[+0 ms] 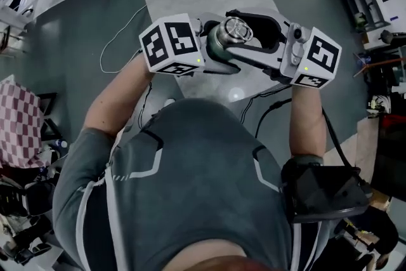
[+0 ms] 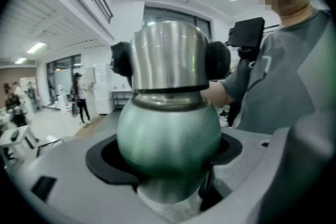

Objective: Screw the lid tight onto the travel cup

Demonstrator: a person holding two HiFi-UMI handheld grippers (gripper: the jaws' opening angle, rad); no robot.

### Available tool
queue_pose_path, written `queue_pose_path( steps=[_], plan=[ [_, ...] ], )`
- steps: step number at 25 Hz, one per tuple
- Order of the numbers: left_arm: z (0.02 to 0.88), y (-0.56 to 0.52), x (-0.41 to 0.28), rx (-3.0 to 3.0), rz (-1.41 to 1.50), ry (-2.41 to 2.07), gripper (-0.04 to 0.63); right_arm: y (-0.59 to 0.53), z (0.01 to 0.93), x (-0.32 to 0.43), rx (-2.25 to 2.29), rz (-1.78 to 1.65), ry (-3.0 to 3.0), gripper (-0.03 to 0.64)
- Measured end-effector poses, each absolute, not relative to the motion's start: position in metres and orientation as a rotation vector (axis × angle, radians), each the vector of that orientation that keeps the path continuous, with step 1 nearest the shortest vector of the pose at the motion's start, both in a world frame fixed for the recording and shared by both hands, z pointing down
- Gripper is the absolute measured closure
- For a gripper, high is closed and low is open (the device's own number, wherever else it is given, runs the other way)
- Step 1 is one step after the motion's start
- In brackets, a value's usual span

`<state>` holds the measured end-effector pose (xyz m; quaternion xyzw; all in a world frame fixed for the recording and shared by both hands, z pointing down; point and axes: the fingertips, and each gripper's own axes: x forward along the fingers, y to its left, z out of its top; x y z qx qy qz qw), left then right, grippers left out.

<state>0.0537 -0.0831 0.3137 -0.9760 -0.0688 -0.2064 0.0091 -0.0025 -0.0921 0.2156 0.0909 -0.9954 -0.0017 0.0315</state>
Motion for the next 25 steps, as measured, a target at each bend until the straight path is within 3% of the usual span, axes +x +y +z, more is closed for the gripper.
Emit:
queue_pose_path(
  steps=[3, 6, 10, 12, 18, 21, 22, 25],
  plan=[
    [0.341, -0.126, 0.057, -3.015, -0.808, 0.174, 0.196, -0.124, 0.238, 0.009, 0.686, -0.01, -2.942, 0.347],
    [0.355, -0.14, 0.053, -2.985, -0.88, 0.27, 0.196, -0.136, 0.251, 0.01, 0.865, 0.042, -2.885, 0.347],
    [0.34, -0.119, 0.052, -3.031, -0.759, -0.008, 0.196, -0.12, 0.241, 0.004, 0.608, 0.064, -2.988, 0.343],
    [0.323, -0.1, 0.05, -3.058, -0.67, -0.21, 0.196, -0.103, 0.228, 0.004, 0.362, 0.049, -3.062, 0.301],
    [0.29, -0.044, 0.043, -2.984, -0.579, -0.667, 0.196, -0.067, 0.195, 0.0, -0.105, -0.056, -3.132, 0.302],
    [0.294, -0.037, 0.047, -2.954, -0.6, -0.717, 0.196, -0.055, 0.206, -0.001, -0.221, -0.047, -3.059, 0.306],
    [0.297, -0.04, 0.049, -2.951, -0.613, -0.697, 0.196, -0.057, 0.207, -0.003, -0.222, -0.051, -3.063, 0.336],
    [0.306, -0.062, 0.055, -2.979, -0.676, -0.493, 0.196, -0.077, 0.208, -0.002, -0.045, -0.022, -3.105, 0.341]
  ],
)
